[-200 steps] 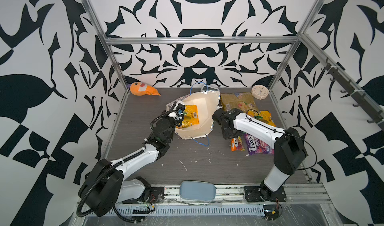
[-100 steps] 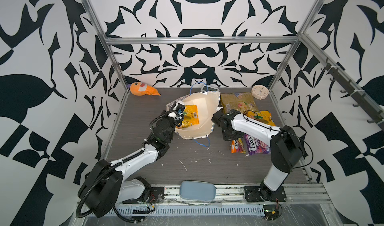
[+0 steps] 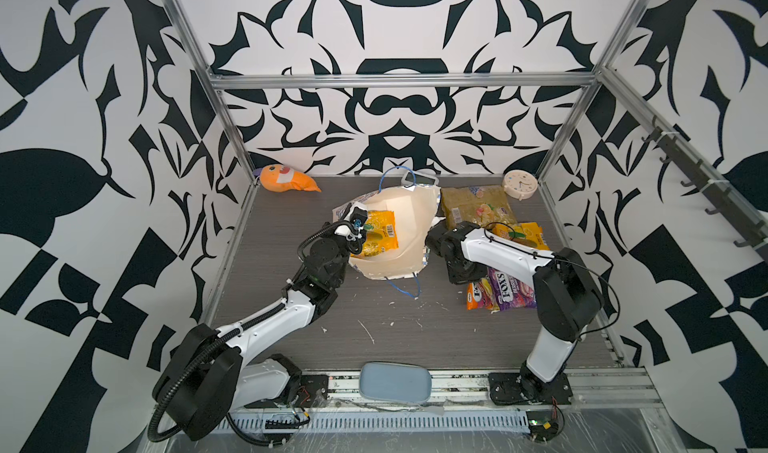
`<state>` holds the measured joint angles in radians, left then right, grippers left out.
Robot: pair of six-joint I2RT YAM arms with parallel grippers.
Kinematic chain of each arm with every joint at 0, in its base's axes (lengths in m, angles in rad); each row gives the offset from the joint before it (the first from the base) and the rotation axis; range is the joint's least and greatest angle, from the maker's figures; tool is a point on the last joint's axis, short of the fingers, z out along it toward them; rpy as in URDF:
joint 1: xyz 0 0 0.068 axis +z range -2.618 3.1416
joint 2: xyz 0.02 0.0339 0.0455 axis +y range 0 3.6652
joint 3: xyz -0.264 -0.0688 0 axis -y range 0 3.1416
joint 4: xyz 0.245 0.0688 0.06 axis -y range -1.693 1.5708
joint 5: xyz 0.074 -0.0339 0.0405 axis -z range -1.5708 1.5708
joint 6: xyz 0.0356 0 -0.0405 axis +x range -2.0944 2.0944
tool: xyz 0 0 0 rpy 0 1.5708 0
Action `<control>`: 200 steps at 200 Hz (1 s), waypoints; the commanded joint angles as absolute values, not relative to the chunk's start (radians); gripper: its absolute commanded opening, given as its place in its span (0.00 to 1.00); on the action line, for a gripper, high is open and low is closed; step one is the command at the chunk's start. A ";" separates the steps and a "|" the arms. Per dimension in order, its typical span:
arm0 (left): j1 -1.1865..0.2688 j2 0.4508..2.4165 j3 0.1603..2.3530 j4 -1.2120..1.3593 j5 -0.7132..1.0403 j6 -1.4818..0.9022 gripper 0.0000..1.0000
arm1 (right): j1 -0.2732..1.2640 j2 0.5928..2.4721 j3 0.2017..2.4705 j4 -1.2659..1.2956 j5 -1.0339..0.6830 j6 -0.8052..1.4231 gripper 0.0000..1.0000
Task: Take the snacks out of the paper bag
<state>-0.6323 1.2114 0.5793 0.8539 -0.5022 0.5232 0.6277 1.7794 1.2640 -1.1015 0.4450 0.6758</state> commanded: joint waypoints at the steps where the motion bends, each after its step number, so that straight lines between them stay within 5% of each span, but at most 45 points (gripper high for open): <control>1: -0.628 1.188 0.581 0.888 -0.497 0.516 0.00 | 0.623 1.767 1.295 -1.104 0.470 0.665 0.26; 128: -0.628 1.215 0.594 0.902 -0.490 0.520 0.00 | 0.591 1.668 1.359 -1.067 0.433 0.603 0.49; 200: -0.629 1.230 0.594 0.929 -0.490 0.522 0.00 | 0.593 1.505 1.283 -0.929 0.319 0.507 0.47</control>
